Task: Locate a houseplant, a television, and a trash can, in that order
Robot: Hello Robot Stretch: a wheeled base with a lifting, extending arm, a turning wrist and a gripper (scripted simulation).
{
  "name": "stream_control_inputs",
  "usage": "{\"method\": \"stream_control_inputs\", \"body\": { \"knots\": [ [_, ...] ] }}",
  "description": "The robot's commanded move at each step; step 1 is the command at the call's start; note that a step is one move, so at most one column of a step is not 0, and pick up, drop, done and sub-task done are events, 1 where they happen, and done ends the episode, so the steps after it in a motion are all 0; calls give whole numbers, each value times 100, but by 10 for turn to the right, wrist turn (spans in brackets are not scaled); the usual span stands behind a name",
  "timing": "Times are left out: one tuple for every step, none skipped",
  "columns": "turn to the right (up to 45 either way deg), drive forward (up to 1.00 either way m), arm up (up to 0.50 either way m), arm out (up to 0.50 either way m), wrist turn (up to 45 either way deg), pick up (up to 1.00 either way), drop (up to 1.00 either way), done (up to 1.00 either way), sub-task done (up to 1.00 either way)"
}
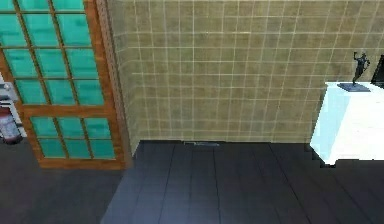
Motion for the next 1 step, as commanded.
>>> {"method": "stream_control_inputs", "body": {
  "knots": [
    [-450, 0, 0, 0, 0, 0, 0, 0, 0]
  ]
}}
